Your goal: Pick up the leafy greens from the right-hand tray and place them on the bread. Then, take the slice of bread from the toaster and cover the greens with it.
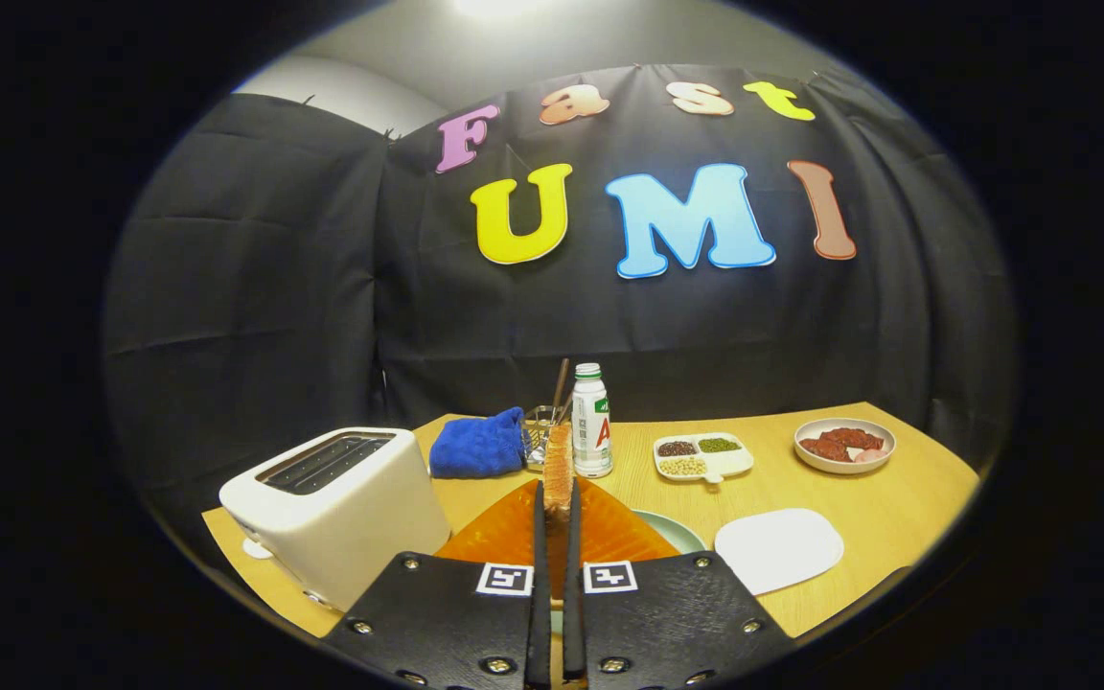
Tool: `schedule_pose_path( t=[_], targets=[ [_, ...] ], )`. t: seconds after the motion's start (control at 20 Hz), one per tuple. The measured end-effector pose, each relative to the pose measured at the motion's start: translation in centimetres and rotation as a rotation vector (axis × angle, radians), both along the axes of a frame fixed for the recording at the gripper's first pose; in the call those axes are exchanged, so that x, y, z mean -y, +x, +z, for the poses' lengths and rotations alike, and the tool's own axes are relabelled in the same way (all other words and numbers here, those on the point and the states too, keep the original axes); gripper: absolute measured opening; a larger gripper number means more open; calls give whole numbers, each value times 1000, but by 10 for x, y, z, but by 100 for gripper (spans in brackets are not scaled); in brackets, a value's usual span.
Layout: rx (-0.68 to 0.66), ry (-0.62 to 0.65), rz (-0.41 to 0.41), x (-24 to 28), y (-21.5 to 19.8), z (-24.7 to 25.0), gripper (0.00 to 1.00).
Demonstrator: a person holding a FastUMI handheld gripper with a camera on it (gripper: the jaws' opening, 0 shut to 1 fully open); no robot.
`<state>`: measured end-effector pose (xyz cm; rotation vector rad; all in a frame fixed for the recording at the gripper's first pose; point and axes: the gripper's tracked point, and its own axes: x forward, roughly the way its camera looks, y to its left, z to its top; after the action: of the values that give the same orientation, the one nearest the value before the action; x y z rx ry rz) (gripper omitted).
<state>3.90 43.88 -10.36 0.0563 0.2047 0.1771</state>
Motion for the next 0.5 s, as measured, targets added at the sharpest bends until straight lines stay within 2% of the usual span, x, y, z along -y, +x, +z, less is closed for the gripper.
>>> schedule_pose_path(
  t=[0.5],
  targets=[
    [46, 82, -10, -25, 3, -8, 5]
  ],
)
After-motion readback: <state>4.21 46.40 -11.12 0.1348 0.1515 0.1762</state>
